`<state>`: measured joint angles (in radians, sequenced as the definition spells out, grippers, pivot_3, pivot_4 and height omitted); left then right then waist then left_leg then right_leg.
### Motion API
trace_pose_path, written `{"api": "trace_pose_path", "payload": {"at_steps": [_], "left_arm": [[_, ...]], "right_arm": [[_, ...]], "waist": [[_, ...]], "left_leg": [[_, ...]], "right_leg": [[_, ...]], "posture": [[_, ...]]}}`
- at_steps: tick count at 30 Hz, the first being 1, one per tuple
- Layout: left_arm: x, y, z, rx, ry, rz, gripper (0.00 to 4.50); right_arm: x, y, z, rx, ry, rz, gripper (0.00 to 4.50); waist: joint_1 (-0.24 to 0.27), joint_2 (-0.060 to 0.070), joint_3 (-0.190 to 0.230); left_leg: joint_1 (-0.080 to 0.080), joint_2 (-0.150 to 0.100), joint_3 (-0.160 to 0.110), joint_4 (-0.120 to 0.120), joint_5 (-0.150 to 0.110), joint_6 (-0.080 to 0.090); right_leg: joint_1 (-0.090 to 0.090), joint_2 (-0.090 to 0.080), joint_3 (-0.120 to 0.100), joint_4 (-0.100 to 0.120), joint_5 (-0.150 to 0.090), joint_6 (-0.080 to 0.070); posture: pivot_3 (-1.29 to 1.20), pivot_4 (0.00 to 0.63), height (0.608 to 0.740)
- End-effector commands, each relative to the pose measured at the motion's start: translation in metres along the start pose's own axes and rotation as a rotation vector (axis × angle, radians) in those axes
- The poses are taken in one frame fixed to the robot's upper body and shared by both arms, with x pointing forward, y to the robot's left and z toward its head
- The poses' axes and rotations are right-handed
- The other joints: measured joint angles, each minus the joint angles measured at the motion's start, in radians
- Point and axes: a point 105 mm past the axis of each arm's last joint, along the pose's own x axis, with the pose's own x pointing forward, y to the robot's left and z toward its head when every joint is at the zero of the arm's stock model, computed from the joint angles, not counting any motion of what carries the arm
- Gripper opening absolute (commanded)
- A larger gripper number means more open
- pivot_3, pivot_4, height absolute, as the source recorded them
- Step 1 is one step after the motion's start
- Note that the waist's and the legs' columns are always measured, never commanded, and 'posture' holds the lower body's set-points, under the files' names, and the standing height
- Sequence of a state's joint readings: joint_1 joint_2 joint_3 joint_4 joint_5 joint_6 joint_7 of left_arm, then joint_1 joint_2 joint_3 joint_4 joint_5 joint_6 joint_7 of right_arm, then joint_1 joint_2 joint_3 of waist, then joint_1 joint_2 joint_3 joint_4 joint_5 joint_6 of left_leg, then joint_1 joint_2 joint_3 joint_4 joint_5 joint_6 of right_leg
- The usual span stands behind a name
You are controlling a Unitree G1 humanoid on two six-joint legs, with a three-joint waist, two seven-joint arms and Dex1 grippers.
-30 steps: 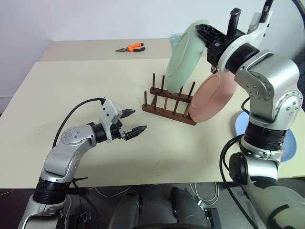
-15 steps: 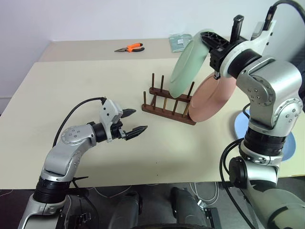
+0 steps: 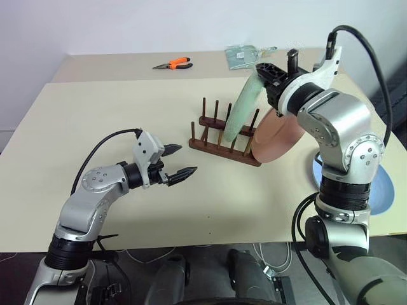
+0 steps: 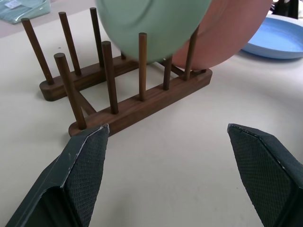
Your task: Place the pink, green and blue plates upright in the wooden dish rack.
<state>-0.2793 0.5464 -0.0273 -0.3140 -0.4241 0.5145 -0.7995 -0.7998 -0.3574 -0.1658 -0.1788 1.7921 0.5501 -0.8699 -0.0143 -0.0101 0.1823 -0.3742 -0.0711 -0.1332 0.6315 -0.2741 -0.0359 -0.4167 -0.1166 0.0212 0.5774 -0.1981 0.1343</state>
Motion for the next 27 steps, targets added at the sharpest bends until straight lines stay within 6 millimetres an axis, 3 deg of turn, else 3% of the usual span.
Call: {"api": "trace_pose_path", "payload": {"at_steps": [1, 3, 8, 11, 15, 19, 21, 25, 27], "left_arm": [[-0.001, -0.001, 0.005, 0.024, -0.014, 0.008, 4.13], [-0.003, 0.002, 0.004, 0.003, -0.015, 0.022, 4.13], [-0.01, 0.024, 0.0, -0.045, -0.022, 0.115, 4.32], [-0.011, 0.036, -0.006, -0.016, 0.005, 0.166, 4.5], [-0.009, 0.03, -0.008, -0.004, 0.01, 0.119, 4.5], [-0.003, 0.02, -0.009, 0.01, 0.013, 0.058, 4.5], [0.0, 0.015, -0.008, 0.012, 0.009, 0.02, 4.5], [0.003, 0.01, -0.011, 0.013, 0.028, -0.025, 4.5], [0.005, 0.005, -0.011, 0.014, 0.034, -0.06, 4.5]], "right_arm": [[-0.003, 0.02, 0.013, -0.219, -0.061, 0.064, 2.52], [-0.008, 0.03, 0.021, -0.386, -0.103, 0.099, 3.49], [-0.027, 0.053, 0.045, -0.701, -0.191, 0.235, 3.52], [-0.041, 0.056, 0.054, -0.893, -0.201, 0.284, 4.38], [-0.064, 0.055, 0.065, -1.041, -0.189, 0.329, 4.44], [-0.098, 0.028, 0.094, -1.189, -0.169, 0.242, 4.44], [-0.115, 0.001, 0.102, -1.211, -0.115, 0.181, 4.44], [-0.148, -0.064, 0.1, -1.203, 0.025, 0.045, 4.44], [-0.163, -0.091, 0.089, -1.176, 0.118, -0.002, 4.44]], "waist": [[0.002, 0.0, 0.0], [0.002, 0.0, 0.0], [0.003, 0.0, 0.0], [0.004, -0.001, 0.0], [0.005, -0.002, 0.0], [0.021, -0.002, 0.0], [0.028, -0.003, 0.0], [0.03, -0.004, -0.001], [0.029, -0.004, -0.001]], "left_leg": [[0.0, 0.0, 0.0, 0.0, 0.0, 0.0], [0.0, 0.0, 0.0, 0.0, 0.0, 0.0], [0.0, 0.0, 0.0, 0.0, 0.0, 0.0], [0.0, 0.0, 0.0, 0.0, 0.0, 0.0], [-0.001, 0.0, 0.001, 0.0, 0.0, 0.0], [-0.001, 0.0, 0.001, 0.0, 0.0, 0.0], [-0.001, 0.0, 0.001, 0.0, 0.0, 0.0], [-0.001, 0.0, 0.001, 0.0, -0.001, 0.001], [-0.001, -0.001, 0.003, 0.0, -0.001, 0.002]], "right_leg": [[0.0, 0.0, 0.0, 0.0, 0.0, 0.0], [0.0, 0.0, 0.0, 0.0, 0.0, 0.0], [0.0, 0.0, 0.0, -0.001, 0.0, 0.0], [0.001, 0.0, -0.001, -0.001, -0.001, 0.002], [0.002, -0.001, -0.001, -0.002, -0.002, 0.004], [0.003, -0.001, -0.001, -0.006, -0.002, 0.003], [0.004, -0.001, -0.001, -0.01, -0.001, 0.002], [0.008, -0.002, -0.002, -0.015, 0.0, 0.001], [0.008, -0.002, -0.001, -0.015, 0.0, 0.001]], "posture": [[0.0, 0.15, 0.74], [0.0, 0.15, 0.74], [0.0, 0.15, 0.74], [0.0, 0.15, 0.74], [0.0, 0.15, 0.74], [0.0, 0.15, 0.74], [0.0, 0.15, 0.74], [0.0, 0.15, 0.74], [0.0, 0.15, 0.74]]}}
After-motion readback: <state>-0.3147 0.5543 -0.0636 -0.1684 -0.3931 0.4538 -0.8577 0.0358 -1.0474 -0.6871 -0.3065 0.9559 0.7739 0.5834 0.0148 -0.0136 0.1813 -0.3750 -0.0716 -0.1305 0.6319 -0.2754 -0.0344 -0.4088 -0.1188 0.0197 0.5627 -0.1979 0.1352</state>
